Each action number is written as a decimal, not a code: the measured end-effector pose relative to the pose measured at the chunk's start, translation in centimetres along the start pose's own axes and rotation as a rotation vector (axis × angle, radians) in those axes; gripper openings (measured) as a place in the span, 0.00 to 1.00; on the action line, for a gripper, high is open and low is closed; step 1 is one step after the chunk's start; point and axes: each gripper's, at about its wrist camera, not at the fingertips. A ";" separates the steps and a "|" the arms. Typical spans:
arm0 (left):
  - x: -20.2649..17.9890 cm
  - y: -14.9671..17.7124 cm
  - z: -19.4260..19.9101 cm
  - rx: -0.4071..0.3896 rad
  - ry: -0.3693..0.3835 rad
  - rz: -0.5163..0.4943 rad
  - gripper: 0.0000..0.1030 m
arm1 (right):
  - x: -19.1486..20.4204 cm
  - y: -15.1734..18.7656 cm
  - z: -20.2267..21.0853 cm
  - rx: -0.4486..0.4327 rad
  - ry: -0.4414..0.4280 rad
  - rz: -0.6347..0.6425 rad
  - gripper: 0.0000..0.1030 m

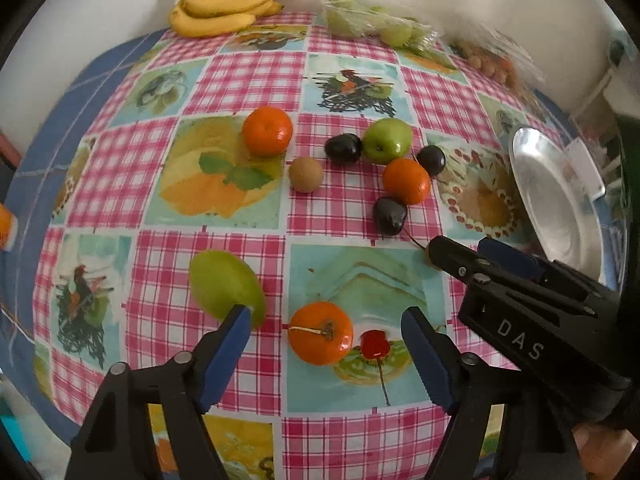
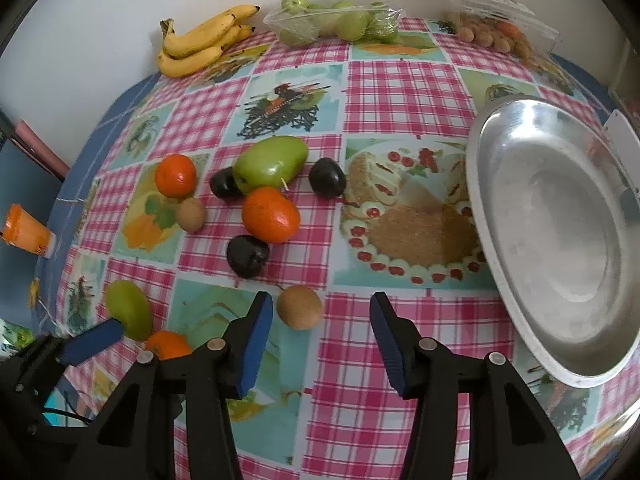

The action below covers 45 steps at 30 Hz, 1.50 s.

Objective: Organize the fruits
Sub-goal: 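Grasp the green mango with the left tool while the right tool grasps a kiwi, then carry the mango in the left tool while the right tool carries the kiwi to the steel plate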

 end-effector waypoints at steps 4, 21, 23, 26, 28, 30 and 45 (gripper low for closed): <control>0.8 0.1 0.9 -0.034 0.015 0.029 0.78 | -0.1 -0.2 0.2 -0.011 -0.021 -0.015 0.50; 7.4 0.4 -0.1 0.004 -0.079 0.289 0.71 | 0.7 0.0 -1.2 0.030 -0.019 0.005 0.29; 7.7 0.6 -0.5 0.020 -0.072 0.309 0.65 | 0.6 0.0 -1.3 0.032 -0.020 0.004 0.26; 7.9 0.6 -0.8 0.014 -0.061 0.324 0.55 | 0.5 0.0 -1.3 0.032 -0.024 0.003 0.26; 7.9 0.4 -0.8 0.007 -0.061 0.323 0.48 | 0.6 -0.1 -1.5 0.032 -0.027 0.002 0.26; 7.9 0.3 -0.8 0.000 -0.064 0.322 0.48 | 0.6 -0.1 -1.5 0.033 -0.029 0.001 0.26; 8.0 -1.0 -1.6 -0.030 -0.079 0.289 0.44 | 0.7 0.0 -1.3 0.034 -0.018 0.015 0.26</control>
Point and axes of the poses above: each gripper's, at about its wrist camera, not at the fingertips, and z roughly against the way its jaws point, x to its left, y to its underside, and after that the axes turned 8 degrees about y, right-handed
